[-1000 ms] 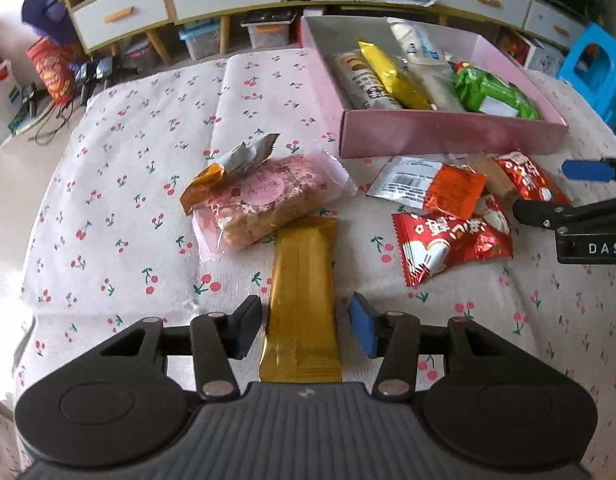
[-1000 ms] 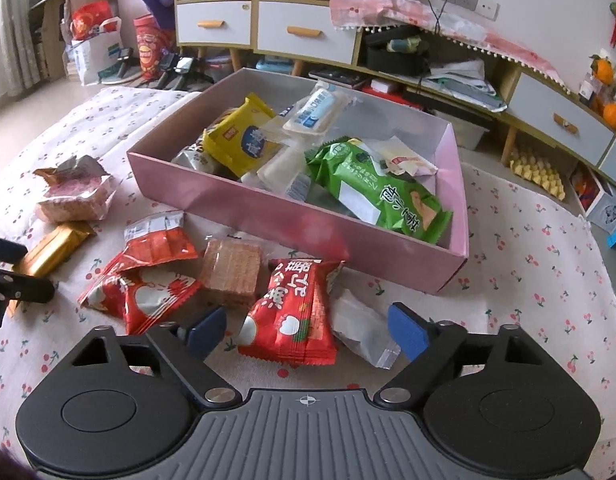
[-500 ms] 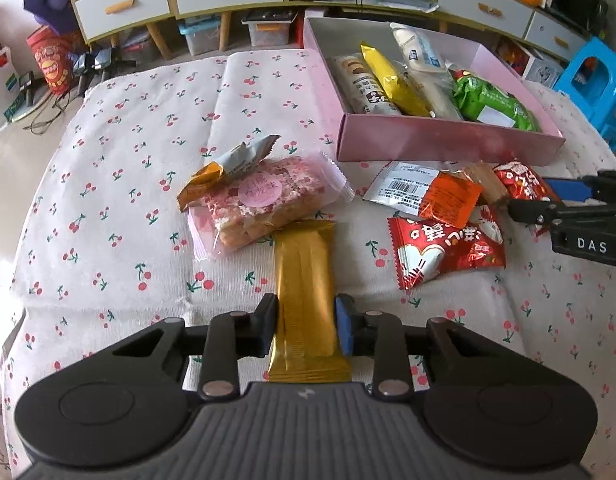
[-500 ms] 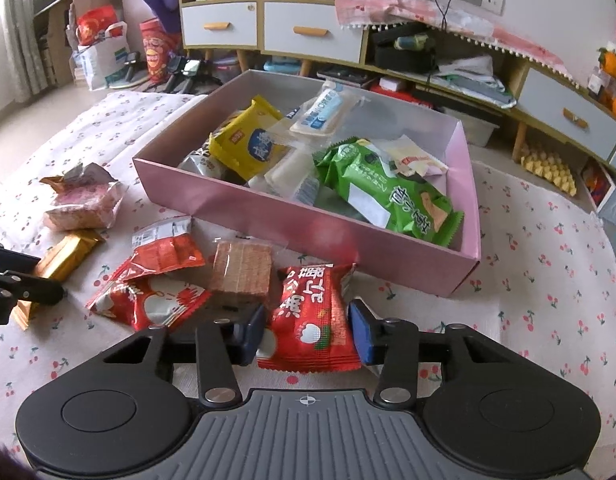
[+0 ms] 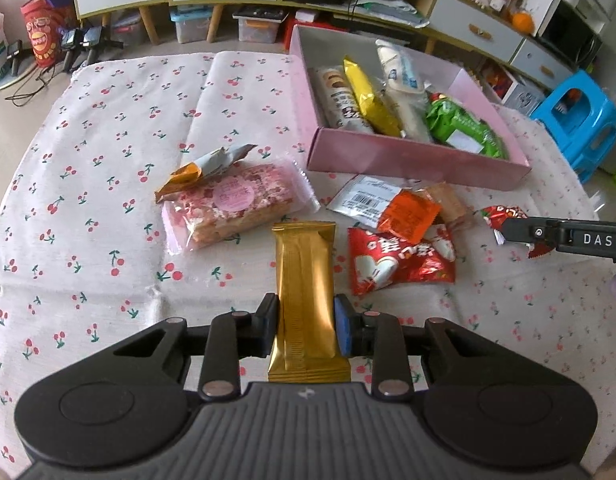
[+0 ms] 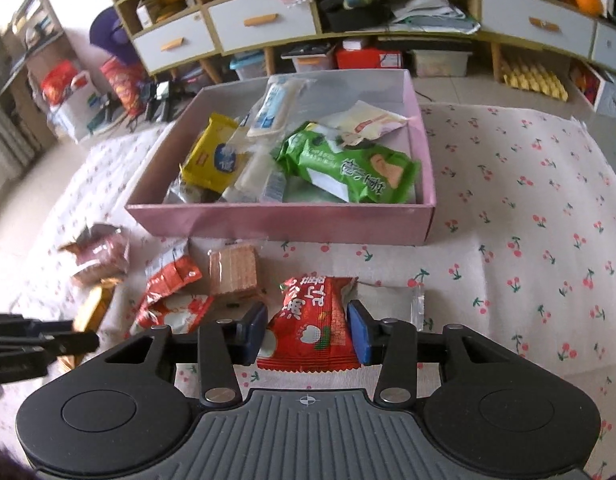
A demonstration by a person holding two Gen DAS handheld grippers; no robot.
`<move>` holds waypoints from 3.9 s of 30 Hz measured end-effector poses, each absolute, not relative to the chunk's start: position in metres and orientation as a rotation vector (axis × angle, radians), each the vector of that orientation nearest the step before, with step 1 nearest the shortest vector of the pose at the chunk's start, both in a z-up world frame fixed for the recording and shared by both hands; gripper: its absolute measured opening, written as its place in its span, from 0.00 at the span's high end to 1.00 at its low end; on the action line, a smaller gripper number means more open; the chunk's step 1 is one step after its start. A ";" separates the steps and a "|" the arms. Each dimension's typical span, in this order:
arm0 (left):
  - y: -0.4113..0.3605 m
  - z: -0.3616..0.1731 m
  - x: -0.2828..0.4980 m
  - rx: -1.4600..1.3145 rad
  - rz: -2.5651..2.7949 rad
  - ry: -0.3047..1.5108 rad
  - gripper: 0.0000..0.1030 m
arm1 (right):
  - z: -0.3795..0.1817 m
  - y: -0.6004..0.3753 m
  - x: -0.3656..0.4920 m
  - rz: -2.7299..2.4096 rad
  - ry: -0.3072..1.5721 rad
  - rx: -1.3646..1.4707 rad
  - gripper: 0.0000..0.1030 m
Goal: Organize snacks
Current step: 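Grasp the gold bar with the left tool while the right tool grasps the red snack bag, then carry the gold bar and red bag into the pink box and open both tools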
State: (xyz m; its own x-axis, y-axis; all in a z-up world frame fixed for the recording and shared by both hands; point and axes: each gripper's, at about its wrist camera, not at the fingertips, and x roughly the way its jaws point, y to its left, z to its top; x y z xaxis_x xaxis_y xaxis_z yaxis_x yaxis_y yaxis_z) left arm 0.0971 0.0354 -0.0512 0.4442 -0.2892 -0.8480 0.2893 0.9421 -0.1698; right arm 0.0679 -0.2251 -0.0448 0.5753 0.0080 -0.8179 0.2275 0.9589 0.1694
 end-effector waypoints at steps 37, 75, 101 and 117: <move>0.013 -0.044 0.089 -0.035 -0.424 1.055 0.74 | -0.067 -0.191 0.056 -0.036 1.209 0.167 0.45; -0.001 -0.011 0.123 -0.120 -0.360 0.927 0.74 | 0.007 -0.237 0.078 -0.088 0.818 0.491 0.68; -0.043 -0.017 0.237 -0.172 -0.357 0.859 0.74 | -0.039 -0.262 0.110 -0.185 0.598 0.654 0.67; -0.039 -0.014 0.240 -0.137 -0.305 0.868 0.51 | -0.036 -0.260 0.109 -0.177 0.604 0.655 0.44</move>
State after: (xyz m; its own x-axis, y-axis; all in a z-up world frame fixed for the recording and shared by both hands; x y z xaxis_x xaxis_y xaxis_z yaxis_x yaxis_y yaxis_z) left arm 0.2398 -0.0387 -0.0138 0.6061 -0.3185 -0.7289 0.2078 0.9479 -0.2413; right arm 0.1094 -0.2602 -0.0364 0.8152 0.0308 -0.5784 0.3383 0.7852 0.5186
